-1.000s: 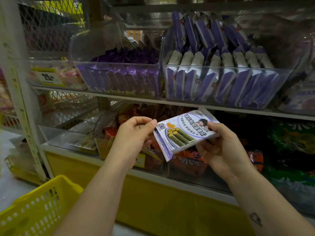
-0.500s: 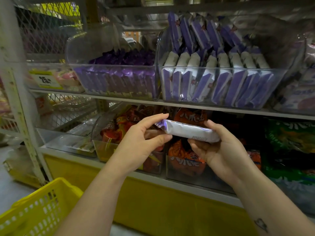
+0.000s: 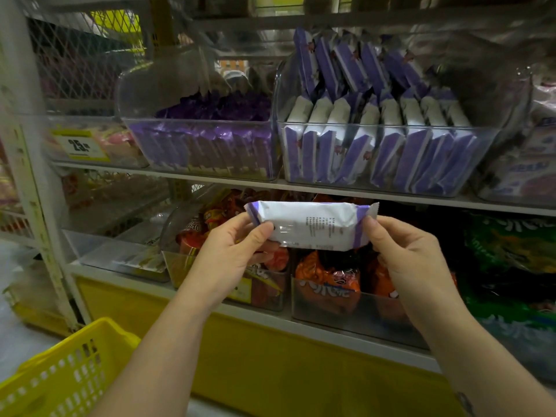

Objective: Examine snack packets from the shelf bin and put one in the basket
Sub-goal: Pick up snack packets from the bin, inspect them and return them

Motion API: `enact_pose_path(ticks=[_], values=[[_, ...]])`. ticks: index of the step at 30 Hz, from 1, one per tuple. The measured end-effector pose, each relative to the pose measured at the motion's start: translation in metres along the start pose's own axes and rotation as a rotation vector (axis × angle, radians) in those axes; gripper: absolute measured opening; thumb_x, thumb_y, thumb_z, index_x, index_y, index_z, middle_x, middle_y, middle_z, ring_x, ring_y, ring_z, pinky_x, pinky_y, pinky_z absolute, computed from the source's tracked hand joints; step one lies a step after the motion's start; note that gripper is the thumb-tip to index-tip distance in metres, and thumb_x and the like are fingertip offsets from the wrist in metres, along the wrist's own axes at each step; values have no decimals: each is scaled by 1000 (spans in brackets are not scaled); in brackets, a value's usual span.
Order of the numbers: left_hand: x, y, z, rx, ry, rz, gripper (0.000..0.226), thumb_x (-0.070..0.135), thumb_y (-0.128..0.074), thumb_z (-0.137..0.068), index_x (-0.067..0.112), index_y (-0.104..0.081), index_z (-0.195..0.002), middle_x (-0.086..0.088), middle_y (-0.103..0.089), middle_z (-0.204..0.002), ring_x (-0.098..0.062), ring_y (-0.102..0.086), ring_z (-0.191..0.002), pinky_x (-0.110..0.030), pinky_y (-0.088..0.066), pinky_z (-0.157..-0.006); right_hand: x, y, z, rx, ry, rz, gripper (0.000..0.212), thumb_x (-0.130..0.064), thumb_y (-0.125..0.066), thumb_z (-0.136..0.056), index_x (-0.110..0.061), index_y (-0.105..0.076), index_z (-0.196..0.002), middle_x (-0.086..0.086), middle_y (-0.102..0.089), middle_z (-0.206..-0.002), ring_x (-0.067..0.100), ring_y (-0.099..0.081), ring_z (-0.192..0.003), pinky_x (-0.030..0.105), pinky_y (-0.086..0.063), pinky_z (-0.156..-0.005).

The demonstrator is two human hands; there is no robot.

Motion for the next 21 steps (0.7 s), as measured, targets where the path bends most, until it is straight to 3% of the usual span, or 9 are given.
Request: enact_pose_path(ticks=[3, 7, 11, 13, 17, 21], values=[[-6, 1, -1, 29, 32, -11, 32, 51, -62, -74, 35, -71, -101, 7, -76, -88, -9, -71, -75, -19, -55, -65, -6, 5, 3, 57, 66, 92, 22, -46, -56, -80, -33, -73, -85, -15, -75, -83, 0, -69, -82, 11, -52, -63], [-5, -1, -1, 27, 22, -107, 37, 57, -57, -77, 35, -71, -103, 8, -70, -74, -6, -64, -64, -22, -55, -64, -22, 6, 6, 117, 196, 162, 18, -33, -55, -92, -38, -69, -82, -20, -72, -83, -2, -68, -80, 11, -52, -59], [-2, -2, 0, 0, 11, -199, 25, 33, -47, -100, 36, -72, -103, 12, -62, -63, 0, -54, -56, -18, -51, -62, -18, 13, 3, 169, 192, 203, 24, -23, -53, -98, -30, -68, -80, -17, -72, -80, 0, -67, -74, 11, -50, -57], [3, -2, 0, 26, -27, -299, 28, 26, -45, -103, 35, -71, -99, 18, -66, -64, 3, -56, -55, -13, -47, -58, -13, 15, 1, 184, 154, 196, 25, -24, -52, -99, -25, -68, -79, -13, -72, -78, 1, -67, -70, 10, -48, -54], [12, 1, 2, 120, -68, -426, 30, 25, -48, -102, 29, -72, -85, 17, -73, -78, 2, -65, -71, -10, -46, -59, 10, 15, -1, 166, -37, 117, 27, -27, -51, -99, -20, -69, -81, -9, -74, -75, 4, -70, -66, 13, -49, -50], [7, 9, 2, 188, -29, -483, 29, 24, -55, -98, 25, -69, -73, 15, -71, -69, 4, -62, -58, -8, -41, -50, 42, 12, -2, 144, -302, -35, 28, -28, -53, -98, -13, -70, -83, 3, -76, -80, 18, -73, -76, 31, -57, -66]])
Point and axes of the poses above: each hand's wrist, its own z-axis away from the middle knuckle, its own y-axis out of the back of the hand, x = y × z, the point moved 10 cm from there along -z, towards the middle knuckle
